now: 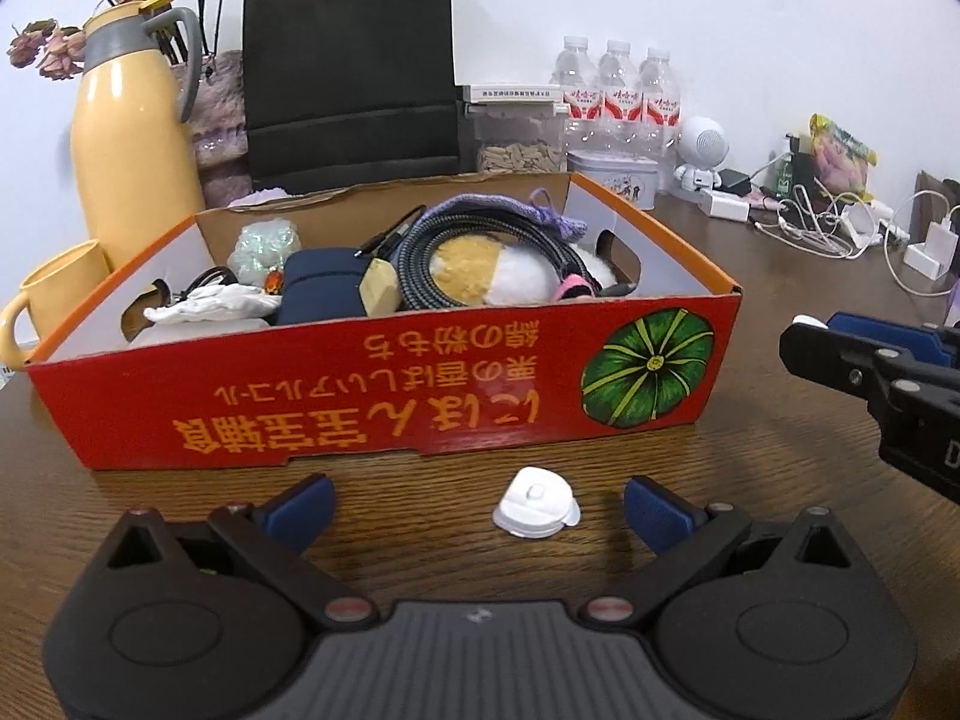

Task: Organize objects
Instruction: 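Grasp a white cap with the left tool while the right tool grasps a white round cap, then carry both white caps into the box and open both tools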

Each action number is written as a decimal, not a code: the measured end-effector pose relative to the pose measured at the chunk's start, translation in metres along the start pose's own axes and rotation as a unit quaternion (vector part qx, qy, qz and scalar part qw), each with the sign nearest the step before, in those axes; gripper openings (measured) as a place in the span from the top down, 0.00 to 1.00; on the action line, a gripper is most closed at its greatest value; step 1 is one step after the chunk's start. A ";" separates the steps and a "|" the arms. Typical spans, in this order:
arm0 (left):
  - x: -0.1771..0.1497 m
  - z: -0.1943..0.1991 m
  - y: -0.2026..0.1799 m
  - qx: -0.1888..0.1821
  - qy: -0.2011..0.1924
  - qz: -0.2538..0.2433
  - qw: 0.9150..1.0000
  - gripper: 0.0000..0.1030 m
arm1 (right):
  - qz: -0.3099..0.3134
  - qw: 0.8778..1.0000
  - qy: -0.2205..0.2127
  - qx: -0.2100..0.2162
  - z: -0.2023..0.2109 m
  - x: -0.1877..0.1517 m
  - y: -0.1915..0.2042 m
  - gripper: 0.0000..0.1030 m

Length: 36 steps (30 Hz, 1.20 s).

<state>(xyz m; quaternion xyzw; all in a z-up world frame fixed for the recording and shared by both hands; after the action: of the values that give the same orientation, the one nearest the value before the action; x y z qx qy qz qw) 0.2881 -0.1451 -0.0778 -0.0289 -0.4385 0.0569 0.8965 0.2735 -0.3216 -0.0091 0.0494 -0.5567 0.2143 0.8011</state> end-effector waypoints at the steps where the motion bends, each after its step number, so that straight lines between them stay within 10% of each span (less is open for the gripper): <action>1: 0.000 -0.001 -0.001 0.000 0.002 0.001 1.000 0.03 | 0.000 1.000 0.000 0.000 0.000 0.000 0.000 0.72; 12: -0.002 -0.001 -0.009 -0.016 0.010 0.002 1.000 0.32 | 0.002 1.000 -0.001 0.000 0.001 0.000 0.002 0.72; 16: -0.002 0.005 -0.011 -0.032 0.005 0.002 0.999 0.75 | 0.004 1.000 0.001 -0.001 0.000 -0.001 0.003 0.72; 36: 0.000 0.030 0.001 -0.060 -0.023 0.015 0.998 0.75 | 0.002 1.000 0.009 -0.009 0.001 -0.005 0.016 0.72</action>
<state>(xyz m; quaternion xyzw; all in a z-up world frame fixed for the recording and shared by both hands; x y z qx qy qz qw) 0.2648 -0.1445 -0.0595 -0.0874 -0.4613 0.0442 0.8818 0.2647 -0.3085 -0.0161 0.0394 -0.5511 0.2115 0.8062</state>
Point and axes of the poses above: each gripper's, at about its wrist camera, not at the fingertips, and z roughly against the way its jaws point, y to its left, x to its top, the point moved 6 cm from there along -z, roughly the way its jaws point, and after that the axes turned 10 degrees about z, right-handed, at the moved point
